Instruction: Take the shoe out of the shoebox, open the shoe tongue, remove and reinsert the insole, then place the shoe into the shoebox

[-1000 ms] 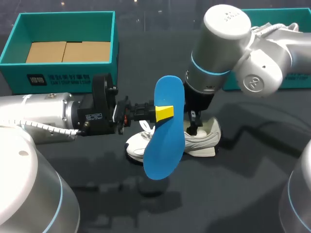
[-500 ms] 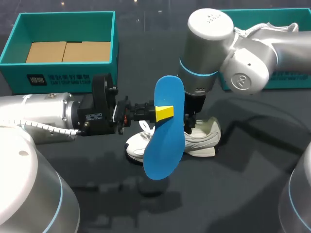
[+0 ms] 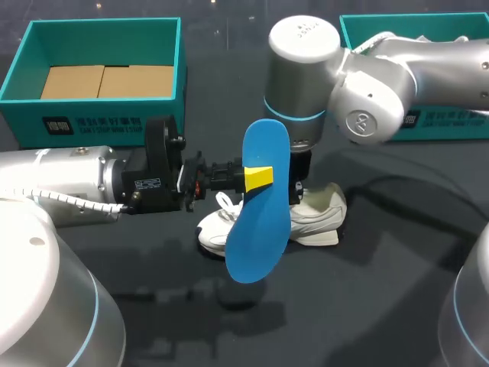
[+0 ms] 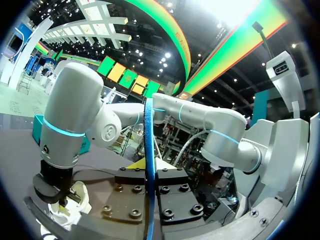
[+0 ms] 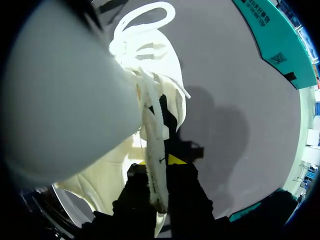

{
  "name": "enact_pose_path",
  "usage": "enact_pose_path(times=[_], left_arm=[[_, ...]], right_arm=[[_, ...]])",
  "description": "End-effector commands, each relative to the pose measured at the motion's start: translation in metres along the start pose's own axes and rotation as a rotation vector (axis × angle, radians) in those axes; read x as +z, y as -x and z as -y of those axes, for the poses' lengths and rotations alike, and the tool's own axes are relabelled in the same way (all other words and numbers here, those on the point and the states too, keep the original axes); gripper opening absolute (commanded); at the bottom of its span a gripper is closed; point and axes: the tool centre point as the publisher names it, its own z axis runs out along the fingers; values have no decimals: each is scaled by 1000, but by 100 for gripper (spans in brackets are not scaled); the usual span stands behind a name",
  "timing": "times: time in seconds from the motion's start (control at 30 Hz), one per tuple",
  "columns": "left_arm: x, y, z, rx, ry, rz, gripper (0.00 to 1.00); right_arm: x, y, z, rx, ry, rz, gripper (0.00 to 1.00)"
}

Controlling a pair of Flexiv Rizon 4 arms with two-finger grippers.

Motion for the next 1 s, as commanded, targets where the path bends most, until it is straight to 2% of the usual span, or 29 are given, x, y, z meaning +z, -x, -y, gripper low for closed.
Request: enact_pose_path(times=[0.03, 0.33, 0.43, 0.5, 0.6, 1.0], left_arm=[[1, -1, -2, 0, -3, 3, 0], [1, -1, -2, 0, -3, 3, 0], [1, -1, -2, 0, -3, 3, 0], [1, -1, -2, 0, -3, 3, 0], [1, -1, -2, 0, -3, 3, 0], [1, -1, -2, 0, -3, 3, 0]], right_arm=[[0, 0, 2, 10, -3, 4, 0], [-15, 2, 23, 110, 11, -16, 0], [-23, 3, 32, 208, 12, -37, 0], [-29, 4, 38, 337, 17, -73, 0], [-37, 2, 50, 463, 63, -65, 0], [-37, 2, 50, 463, 63, -65, 0]])
